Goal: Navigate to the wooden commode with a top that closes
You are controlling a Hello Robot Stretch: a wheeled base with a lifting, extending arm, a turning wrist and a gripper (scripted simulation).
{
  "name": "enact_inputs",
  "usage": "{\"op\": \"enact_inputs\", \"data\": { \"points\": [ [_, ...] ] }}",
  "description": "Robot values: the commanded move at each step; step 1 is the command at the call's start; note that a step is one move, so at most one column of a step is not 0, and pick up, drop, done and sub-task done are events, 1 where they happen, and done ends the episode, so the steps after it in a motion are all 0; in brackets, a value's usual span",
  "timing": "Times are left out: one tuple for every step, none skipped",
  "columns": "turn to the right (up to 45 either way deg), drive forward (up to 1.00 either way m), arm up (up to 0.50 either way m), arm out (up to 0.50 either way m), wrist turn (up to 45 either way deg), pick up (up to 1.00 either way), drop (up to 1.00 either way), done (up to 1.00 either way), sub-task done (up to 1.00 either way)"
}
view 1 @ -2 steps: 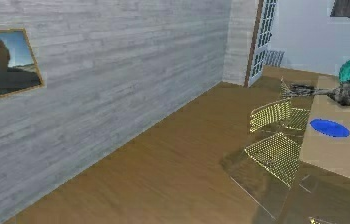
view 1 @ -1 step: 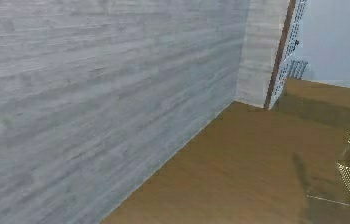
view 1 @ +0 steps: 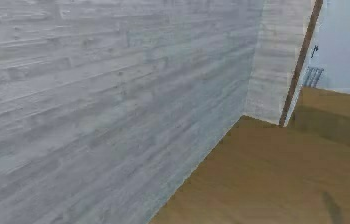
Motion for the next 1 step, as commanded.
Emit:
{"op": "enact_inputs", "data": {
  "points": [
    [33.0, 0.0, 0.0, 0.0, 0.0, 0.0, 0.0, 0.0, 0.0]
  ]
}}
